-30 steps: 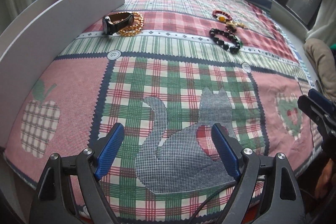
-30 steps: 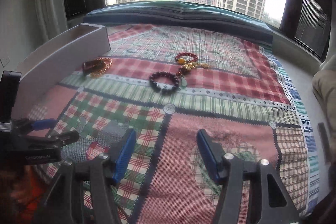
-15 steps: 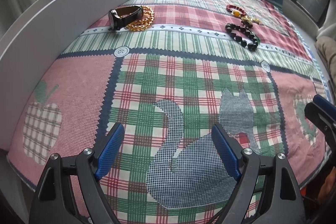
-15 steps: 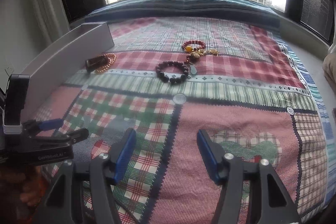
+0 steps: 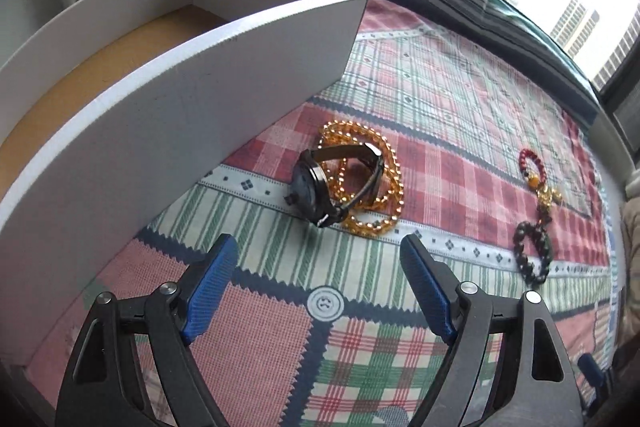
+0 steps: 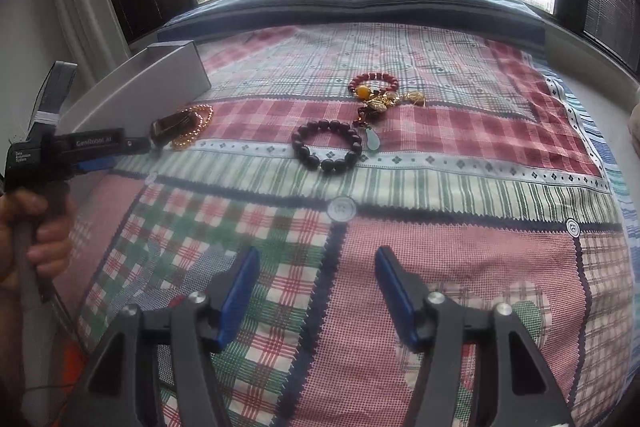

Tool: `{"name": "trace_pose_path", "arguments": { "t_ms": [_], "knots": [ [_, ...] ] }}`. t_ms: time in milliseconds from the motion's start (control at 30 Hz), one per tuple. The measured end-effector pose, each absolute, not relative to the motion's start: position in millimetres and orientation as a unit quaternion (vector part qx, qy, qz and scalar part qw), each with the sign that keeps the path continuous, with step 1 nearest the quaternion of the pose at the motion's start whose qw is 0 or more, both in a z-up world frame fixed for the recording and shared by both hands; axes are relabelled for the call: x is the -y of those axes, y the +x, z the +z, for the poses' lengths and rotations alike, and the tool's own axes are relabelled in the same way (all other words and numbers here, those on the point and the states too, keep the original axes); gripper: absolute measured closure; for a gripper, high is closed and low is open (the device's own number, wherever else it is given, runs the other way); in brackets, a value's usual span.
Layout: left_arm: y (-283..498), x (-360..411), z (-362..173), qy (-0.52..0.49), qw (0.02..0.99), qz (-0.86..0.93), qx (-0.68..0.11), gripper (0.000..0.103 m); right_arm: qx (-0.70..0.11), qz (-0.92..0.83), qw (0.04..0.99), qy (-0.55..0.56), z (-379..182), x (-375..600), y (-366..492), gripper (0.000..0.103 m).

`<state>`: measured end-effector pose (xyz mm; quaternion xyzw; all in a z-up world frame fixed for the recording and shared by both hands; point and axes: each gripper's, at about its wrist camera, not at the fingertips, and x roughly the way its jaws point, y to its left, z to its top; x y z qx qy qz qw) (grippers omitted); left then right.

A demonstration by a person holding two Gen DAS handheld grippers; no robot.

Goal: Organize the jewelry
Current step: 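Grasp the black watch with the left tool while the right tool grasps the black bead bracelet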

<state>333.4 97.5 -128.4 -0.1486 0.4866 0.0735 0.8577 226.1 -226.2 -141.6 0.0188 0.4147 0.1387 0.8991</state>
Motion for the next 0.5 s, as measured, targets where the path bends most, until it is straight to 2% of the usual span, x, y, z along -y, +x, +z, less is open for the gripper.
{"name": "trace_pose_path", "arguments": {
  "t_ms": [133, 200, 300, 400, 500],
  "knots": [
    [361.4, -103.7, -141.7, -0.145, 0.85, 0.087, -0.499, 0.034, -0.415, 0.143, 0.898, 0.018, -141.6, 224.2, 230.5, 0.042],
    [368.7, -102.6, -147.7, -0.142, 0.848, 0.085, -0.504, 0.037, -0.415, 0.145, 0.898, 0.014, -142.1, 223.6, 234.7, 0.042],
    [372.6, -100.4, -151.2, -0.143, 0.847, 0.079, -0.505, 0.045, -0.413, 0.142, 0.899, 0.009, -141.3, 226.0, 244.0, 0.042],
    [371.6, -100.1, -151.7, -0.147, 0.843, 0.074, -0.513, 0.047, -0.409, 0.138, 0.902, 0.008, -139.1, 229.1, 254.3, 0.042],
    [362.8, -109.3, -145.5, -0.173, 0.844, 0.062, -0.504, 0.042, -0.405, 0.134, 0.904, 0.01, -135.9, 231.7, 260.4, 0.042]
  ]
}}
